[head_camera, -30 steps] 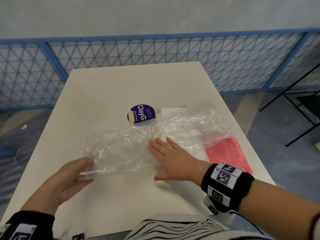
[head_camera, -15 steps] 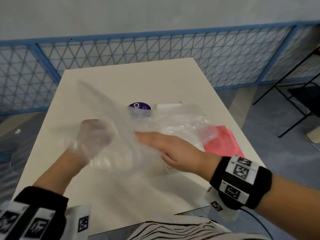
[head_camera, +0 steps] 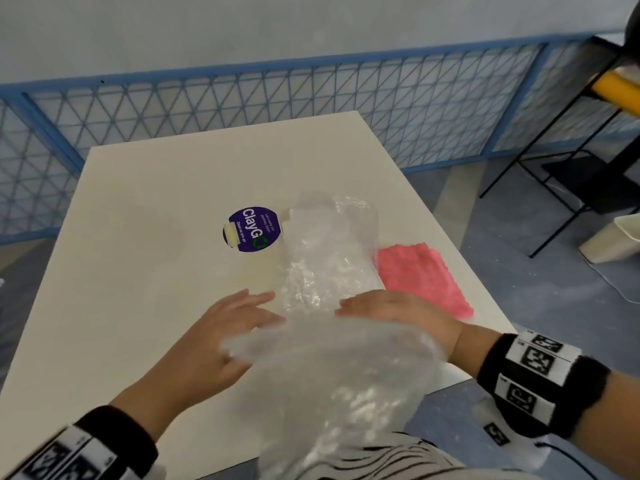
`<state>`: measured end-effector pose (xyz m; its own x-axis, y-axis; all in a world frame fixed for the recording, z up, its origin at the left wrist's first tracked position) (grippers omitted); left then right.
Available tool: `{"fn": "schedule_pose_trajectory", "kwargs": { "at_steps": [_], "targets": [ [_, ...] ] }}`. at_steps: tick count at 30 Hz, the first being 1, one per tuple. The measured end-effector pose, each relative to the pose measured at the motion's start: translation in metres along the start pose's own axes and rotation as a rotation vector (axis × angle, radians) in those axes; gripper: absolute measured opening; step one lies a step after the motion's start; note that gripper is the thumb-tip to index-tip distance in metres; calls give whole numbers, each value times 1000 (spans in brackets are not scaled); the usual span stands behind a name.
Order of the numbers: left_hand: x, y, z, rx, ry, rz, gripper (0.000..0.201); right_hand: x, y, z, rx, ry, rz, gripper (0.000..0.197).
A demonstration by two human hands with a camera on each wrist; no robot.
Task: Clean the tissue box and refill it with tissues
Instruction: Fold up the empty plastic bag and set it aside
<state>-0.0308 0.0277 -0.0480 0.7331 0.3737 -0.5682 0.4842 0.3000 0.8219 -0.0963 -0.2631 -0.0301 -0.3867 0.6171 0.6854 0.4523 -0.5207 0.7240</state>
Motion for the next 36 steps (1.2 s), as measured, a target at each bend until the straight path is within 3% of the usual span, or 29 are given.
{"fn": "schedule_pose_trajectory", "kwargs": {
  "at_steps": [2,3,6,10,12,16,20,21,23,25,27,29,32,36],
  "targets": [
    [-20,-1,10,-142,133,-245,21,0,-4,-6,-36,-293,246,31],
    [-28,-2,18,-209,170,-351,20,-3,-7,-6,-114,-341,322,18],
    [-30,0,48,-382,258,-622,8,-9,-5,8,-359,-400,638,33],
    [-16,2,81,-388,379,-793,55,-29,11,31,-384,-508,848,27],
    [-9,-1,90,-336,480,-732,55,-35,15,40,-367,-523,828,19],
    [2,-5,105,-351,557,-641,14,-40,22,53,-439,-599,785,14],
    [4,-2,118,-358,625,-597,18,-44,24,55,-498,-700,756,48],
    [5,-2,121,-336,645,-585,18,-45,24,57,-519,-683,664,56],
    [5,-1,125,-294,672,-554,19,-47,22,60,-531,-624,200,67],
    [5,1,129,-264,656,-528,16,-40,22,64,-465,-492,-273,65],
    [4,3,131,-216,613,-512,11,-33,24,72,-287,-317,-497,61],
    [0,4,132,-140,583,-519,14,-35,23,82,-109,-258,-624,62],
    [1,3,131,-73,624,-549,39,-59,25,88,88,-451,-552,73],
    [7,-2,127,-23,717,-528,51,-87,34,79,161,-645,-353,58]
  ]
}}
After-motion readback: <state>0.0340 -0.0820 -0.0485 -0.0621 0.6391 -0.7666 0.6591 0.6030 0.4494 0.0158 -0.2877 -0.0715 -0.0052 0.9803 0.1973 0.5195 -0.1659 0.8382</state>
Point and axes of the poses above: each hand's wrist, its own z-axis towards the middle knuckle, its own y-axis out of the back of the hand, x = y × z, the point moved 1 cm from there along z, towards the middle knuckle, and after that the axes turned 12 degrees about x, right-handed, at the moved point
